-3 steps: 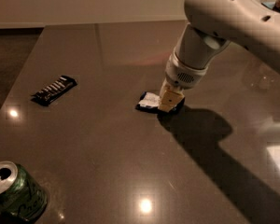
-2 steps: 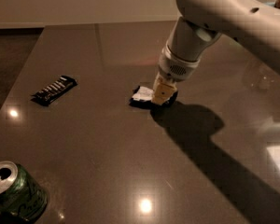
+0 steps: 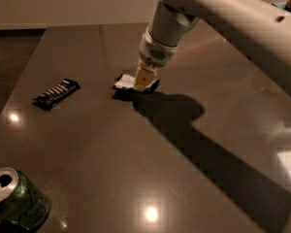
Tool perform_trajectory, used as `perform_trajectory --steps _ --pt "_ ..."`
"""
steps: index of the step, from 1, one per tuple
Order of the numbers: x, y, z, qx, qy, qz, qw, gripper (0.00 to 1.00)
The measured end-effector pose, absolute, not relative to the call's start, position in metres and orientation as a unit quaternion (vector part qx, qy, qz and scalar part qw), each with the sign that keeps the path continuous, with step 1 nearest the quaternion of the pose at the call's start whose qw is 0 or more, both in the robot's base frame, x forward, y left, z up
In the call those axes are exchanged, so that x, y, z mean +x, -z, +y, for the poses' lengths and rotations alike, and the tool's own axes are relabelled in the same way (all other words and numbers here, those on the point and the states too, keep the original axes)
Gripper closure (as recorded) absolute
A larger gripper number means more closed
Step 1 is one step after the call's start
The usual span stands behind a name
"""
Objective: Move rxbar blueberry near rxbar chocolate
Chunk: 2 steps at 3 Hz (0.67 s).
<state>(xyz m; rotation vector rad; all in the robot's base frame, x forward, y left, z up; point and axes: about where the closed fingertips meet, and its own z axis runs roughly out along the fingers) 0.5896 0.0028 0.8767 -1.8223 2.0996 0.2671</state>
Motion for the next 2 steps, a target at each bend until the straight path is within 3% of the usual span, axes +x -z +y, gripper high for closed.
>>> perform_trajectory --steps 2 --pt "0.613 -0.875 0.079 -0.661 -0.129 0.716 0.183 1.0"
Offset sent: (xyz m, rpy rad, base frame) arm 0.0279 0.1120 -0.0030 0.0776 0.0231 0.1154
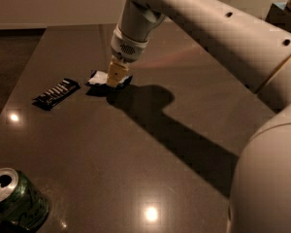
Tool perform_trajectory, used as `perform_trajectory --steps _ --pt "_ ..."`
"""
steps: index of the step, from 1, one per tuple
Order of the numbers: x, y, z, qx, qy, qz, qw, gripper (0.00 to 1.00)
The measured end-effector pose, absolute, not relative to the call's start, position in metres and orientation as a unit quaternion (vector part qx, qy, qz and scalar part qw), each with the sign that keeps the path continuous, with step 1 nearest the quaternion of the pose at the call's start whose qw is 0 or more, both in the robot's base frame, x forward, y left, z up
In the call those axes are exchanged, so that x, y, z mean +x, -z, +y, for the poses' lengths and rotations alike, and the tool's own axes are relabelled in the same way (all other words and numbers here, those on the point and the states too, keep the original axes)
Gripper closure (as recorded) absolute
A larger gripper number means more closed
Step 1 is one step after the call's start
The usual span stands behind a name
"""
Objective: Move rxbar blueberry near rxbar chocolate
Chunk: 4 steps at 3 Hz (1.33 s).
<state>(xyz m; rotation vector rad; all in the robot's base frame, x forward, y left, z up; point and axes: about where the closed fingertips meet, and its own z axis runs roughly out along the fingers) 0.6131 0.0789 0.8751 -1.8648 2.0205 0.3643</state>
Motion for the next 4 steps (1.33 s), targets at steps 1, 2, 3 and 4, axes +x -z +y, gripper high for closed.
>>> perform_trajectory --steps 1,2,3,4 --pt "0.613 -0.873 0.105 -0.67 -0.136 0.707 0.183 0.84" --pt "0.611 -0.871 0.122 -0.677 -0.145 0.699 0.18 0.6" --pt "0.611 -0.869 0.123 -0.678 -0.145 0.698 0.179 0.29" --pt "0.61 -0.867 0.125 -0.678 -0.146 0.698 0.178 0.06"
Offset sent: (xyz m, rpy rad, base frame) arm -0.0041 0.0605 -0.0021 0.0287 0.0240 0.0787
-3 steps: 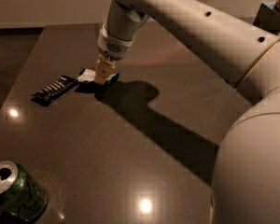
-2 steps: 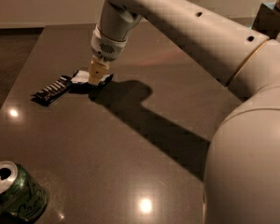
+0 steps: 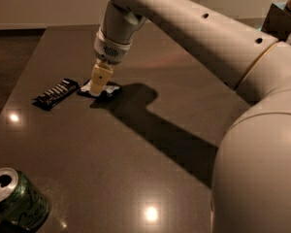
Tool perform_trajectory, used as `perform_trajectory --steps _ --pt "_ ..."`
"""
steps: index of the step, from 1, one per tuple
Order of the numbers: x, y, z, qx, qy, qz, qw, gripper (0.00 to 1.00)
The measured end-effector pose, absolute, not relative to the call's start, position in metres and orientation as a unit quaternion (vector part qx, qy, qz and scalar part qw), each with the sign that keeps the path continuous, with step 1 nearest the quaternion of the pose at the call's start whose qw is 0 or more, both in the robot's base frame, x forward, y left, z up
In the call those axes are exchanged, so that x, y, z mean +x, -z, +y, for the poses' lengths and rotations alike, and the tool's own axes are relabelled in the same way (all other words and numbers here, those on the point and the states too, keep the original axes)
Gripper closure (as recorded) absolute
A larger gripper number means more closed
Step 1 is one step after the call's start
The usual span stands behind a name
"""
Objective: Move rxbar blueberry near rxbar chocolate
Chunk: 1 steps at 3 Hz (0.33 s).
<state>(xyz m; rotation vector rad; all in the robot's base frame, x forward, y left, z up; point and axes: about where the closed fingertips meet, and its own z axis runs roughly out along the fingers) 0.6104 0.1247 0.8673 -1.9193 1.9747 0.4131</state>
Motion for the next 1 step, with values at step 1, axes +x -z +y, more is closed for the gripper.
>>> perform_trajectory --steps 1 --pt "0.6102 -0.8662 0.1256 -0.679 -0.146 0.698 0.177 0.0"
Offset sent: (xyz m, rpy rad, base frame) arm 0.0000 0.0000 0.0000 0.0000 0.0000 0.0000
